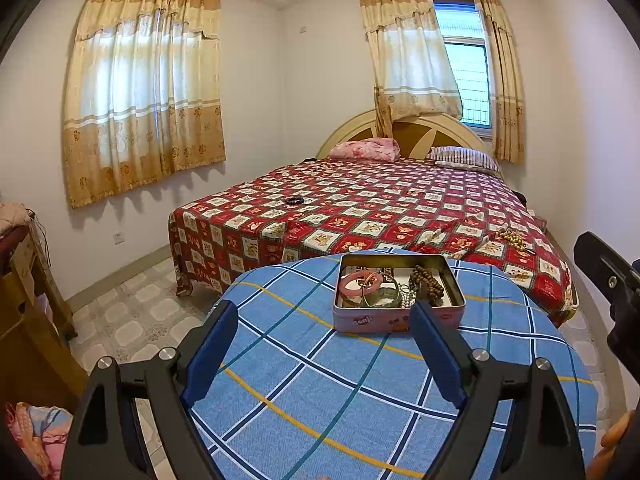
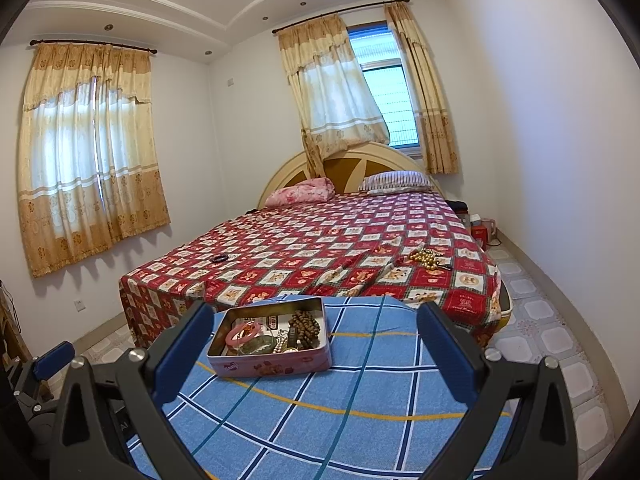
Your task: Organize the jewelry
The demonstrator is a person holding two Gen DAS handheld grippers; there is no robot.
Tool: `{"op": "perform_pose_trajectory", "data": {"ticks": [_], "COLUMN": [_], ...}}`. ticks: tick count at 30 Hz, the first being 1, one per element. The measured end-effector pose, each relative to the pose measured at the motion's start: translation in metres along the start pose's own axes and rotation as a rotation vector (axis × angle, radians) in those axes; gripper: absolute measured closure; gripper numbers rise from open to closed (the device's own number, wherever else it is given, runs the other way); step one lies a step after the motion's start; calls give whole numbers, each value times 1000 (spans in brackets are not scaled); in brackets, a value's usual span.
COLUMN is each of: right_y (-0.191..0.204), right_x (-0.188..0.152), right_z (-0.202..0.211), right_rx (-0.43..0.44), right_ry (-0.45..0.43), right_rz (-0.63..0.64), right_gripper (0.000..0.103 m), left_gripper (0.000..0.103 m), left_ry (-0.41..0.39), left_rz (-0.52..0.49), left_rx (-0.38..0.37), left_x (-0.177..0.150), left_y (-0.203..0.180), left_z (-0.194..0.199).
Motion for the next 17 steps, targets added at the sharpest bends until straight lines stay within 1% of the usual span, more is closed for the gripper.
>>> {"op": "perform_pose_trajectory", "data": {"ticks": [6, 10, 12, 14, 17], "right_y": [0, -2, -2, -2, -3], "right_x": [-2, -2, -2, -4, -7], "right_z": [-1, -1, -2, -5, -10], "right_rx": [-5, -9, -9, -10, -22], "right_ry": [6, 14, 18, 25, 37], "right_rz": [5, 1, -2, -2, 5], "right_gripper": [0, 0, 0, 0, 0], "left_gripper": [15, 15, 15, 15, 15], "left_ry": [12, 1, -6, 13, 54], "left_rz": [15, 32, 5, -5, 13], "left_rx": [-1, -26, 0, 12, -6], "left_x": [-3, -5, -5, -7, -12], "left_y": [1, 3, 3, 3, 4], "left_z": [-4, -6, -8, -12, -21]}}
Point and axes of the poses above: each gripper's, at about its wrist camera, not at the fingertips, and z roughly against the way its jaws point, y to its left, x to its top, the point moved 7 cm from there along -z, roughly the way its jaws point, and after that the axes turned 5 degrees about -y, right-handed, at the moved point
